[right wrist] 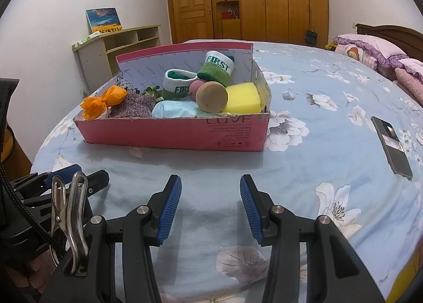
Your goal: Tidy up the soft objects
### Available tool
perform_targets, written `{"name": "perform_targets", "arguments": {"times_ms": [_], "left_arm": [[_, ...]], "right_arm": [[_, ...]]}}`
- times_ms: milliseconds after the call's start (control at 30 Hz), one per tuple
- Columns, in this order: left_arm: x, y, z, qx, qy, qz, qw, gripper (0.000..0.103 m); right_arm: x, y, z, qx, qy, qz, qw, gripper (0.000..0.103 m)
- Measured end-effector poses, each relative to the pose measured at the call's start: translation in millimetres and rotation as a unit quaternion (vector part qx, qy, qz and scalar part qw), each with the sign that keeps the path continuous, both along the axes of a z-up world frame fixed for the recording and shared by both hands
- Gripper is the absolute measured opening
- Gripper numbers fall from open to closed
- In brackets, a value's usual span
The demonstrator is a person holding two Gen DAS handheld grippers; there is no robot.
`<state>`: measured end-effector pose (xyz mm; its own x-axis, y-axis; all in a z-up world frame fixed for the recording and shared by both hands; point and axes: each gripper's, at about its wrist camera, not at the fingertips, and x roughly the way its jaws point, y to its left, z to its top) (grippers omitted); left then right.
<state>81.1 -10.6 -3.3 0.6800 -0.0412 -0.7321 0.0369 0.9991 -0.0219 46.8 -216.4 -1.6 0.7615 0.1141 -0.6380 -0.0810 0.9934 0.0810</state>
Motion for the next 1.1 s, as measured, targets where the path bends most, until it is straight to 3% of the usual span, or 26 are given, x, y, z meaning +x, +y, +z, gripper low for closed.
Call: {"name": "perform_targets", "arguments": {"times_ms": [1100], "left_arm": [[0.2,-0.3,-3.1,0.003,0.001,0.004,1.0,0.051]], "right_arm": [[0.1,0.5,-3.9,0.001,0.004,-0.002,1.0,0.047]]}}
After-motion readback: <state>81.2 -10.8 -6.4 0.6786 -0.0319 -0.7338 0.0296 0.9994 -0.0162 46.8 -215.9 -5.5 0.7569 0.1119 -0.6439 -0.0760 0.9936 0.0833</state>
